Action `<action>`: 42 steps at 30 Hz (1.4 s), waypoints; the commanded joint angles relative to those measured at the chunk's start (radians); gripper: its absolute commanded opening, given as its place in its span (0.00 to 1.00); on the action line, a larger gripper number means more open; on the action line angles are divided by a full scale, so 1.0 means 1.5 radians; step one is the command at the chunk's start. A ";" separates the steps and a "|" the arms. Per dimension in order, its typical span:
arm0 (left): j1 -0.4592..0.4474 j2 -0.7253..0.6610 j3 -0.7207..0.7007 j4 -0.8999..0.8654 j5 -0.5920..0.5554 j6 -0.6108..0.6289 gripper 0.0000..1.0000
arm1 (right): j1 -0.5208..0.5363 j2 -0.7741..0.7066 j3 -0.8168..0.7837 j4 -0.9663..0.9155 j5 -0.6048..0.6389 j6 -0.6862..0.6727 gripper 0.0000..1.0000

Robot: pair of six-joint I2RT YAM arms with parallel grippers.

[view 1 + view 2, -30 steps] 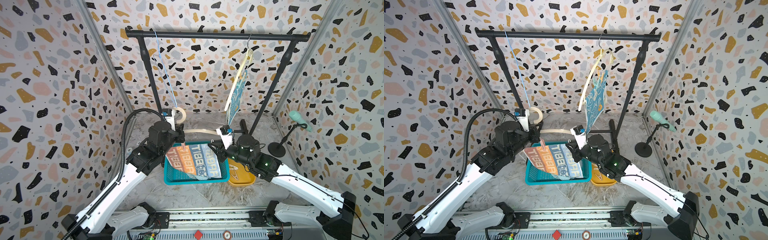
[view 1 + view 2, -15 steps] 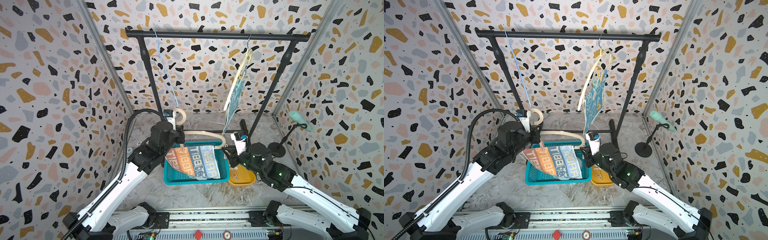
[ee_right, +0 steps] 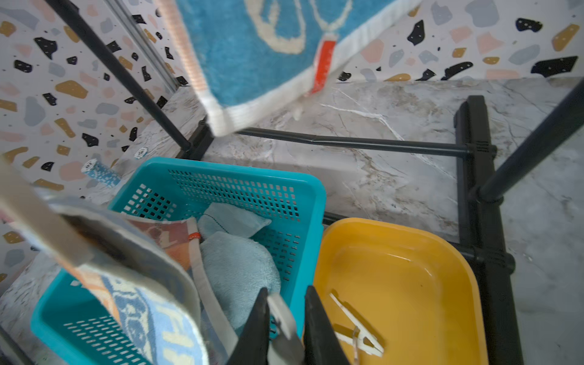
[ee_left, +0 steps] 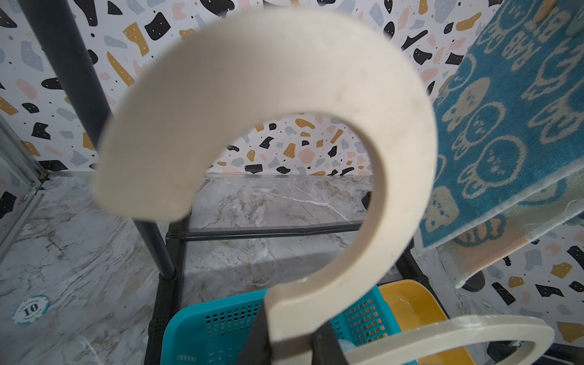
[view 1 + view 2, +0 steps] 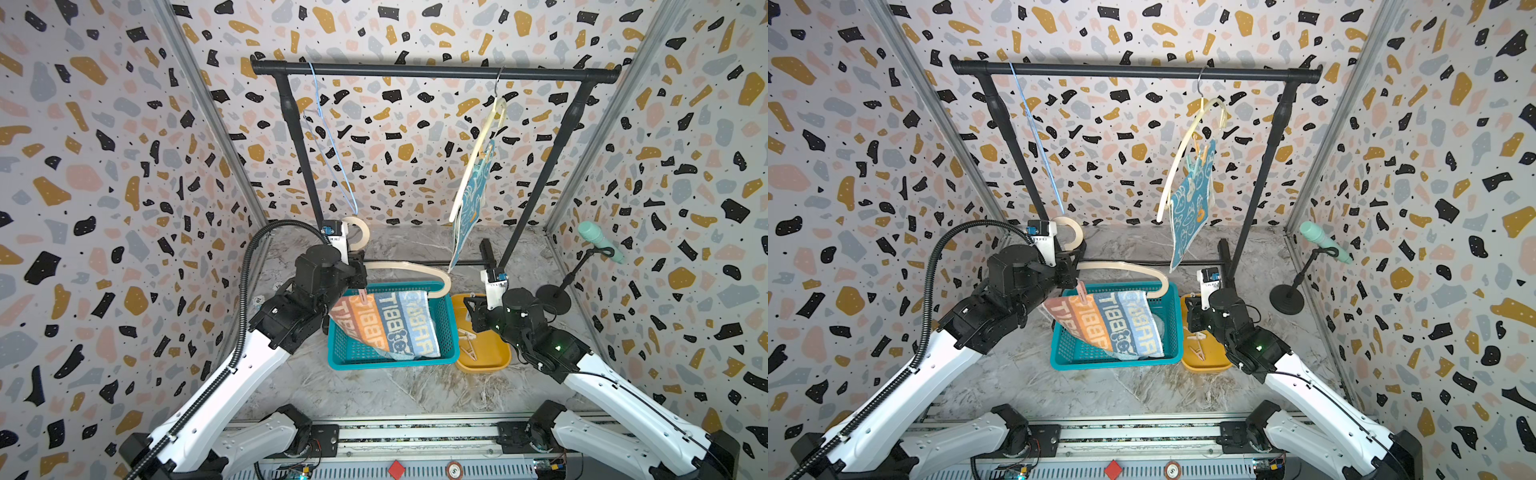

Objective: Remove the clothespins securing towels to the hanger
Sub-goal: Place the clothespin in the storage box.

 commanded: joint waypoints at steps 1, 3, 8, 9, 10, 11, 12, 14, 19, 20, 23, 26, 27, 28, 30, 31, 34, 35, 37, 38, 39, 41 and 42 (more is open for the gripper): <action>-0.002 -0.003 0.000 0.019 -0.005 0.008 0.00 | -0.017 -0.008 -0.011 0.008 0.017 0.019 0.00; -0.002 -0.001 -0.001 0.023 -0.002 0.007 0.00 | -0.026 -0.001 -0.021 0.015 0.028 0.022 0.00; -0.002 0.005 -0.004 0.034 0.003 0.007 0.00 | -0.041 0.021 -0.045 0.042 0.033 0.025 0.02; -0.002 0.006 -0.007 0.038 0.006 0.007 0.00 | -0.043 0.027 -0.049 0.047 0.036 0.026 0.02; -0.002 0.007 -0.009 0.041 0.008 0.007 0.00 | -0.045 0.033 -0.054 0.052 0.038 0.028 0.02; -0.002 0.009 -0.011 0.044 0.010 0.006 0.00 | -0.047 0.039 -0.060 0.059 0.039 0.029 0.02; -0.002 0.009 -0.014 0.048 0.012 0.005 0.00 | -0.049 0.045 -0.067 0.065 0.039 0.029 0.02; -0.002 0.011 -0.018 0.052 0.015 0.005 0.00 | -0.052 0.058 -0.078 0.079 0.039 0.032 0.02; -0.002 0.012 -0.023 0.061 0.017 0.005 0.00 | -0.059 0.091 -0.103 0.111 0.038 0.041 0.02; -0.002 0.013 -0.024 0.063 0.018 0.005 0.00 | -0.060 0.099 -0.108 0.118 0.038 0.043 0.03; -0.002 0.015 -0.024 0.064 0.018 0.005 0.00 | -0.069 0.117 -0.117 0.131 0.036 0.045 0.06; -0.002 0.015 -0.027 0.066 0.019 0.005 0.00 | -0.080 0.135 -0.125 0.140 0.031 0.049 0.07; -0.002 0.015 -0.027 0.067 0.020 0.005 0.00 | -0.082 0.138 -0.128 0.143 0.030 0.048 0.07; -0.002 0.016 -0.027 0.068 0.020 0.004 0.00 | -0.085 0.142 -0.133 0.149 0.029 0.050 0.07; -0.002 0.018 -0.028 0.068 0.021 0.005 0.00 | -0.091 0.148 -0.141 0.158 0.024 0.053 0.08; -0.002 0.017 -0.029 0.069 0.023 0.004 0.00 | -0.095 0.153 -0.144 0.162 0.022 0.054 0.09; -0.002 0.015 -0.034 0.083 0.030 0.004 0.00 | -0.107 0.166 -0.146 0.166 0.015 0.059 0.13; -0.002 0.014 -0.035 0.086 0.031 0.004 0.00 | -0.109 0.169 -0.147 0.170 0.012 0.062 0.16; -0.002 0.015 -0.035 0.090 0.032 0.005 0.00 | -0.113 0.175 -0.155 0.178 0.009 0.066 0.19; -0.002 0.016 -0.034 0.091 0.032 0.006 0.00 | -0.113 0.177 -0.158 0.183 0.007 0.069 0.21; -0.002 0.018 -0.032 0.090 0.033 0.006 0.00 | -0.114 0.179 -0.162 0.187 0.007 0.073 0.21; -0.002 0.019 -0.028 0.086 0.034 0.009 0.00 | -0.117 0.186 -0.170 0.195 0.004 0.079 0.23; -0.002 0.019 -0.027 0.086 0.034 0.008 0.00 | -0.118 0.188 -0.171 0.195 0.004 0.080 0.24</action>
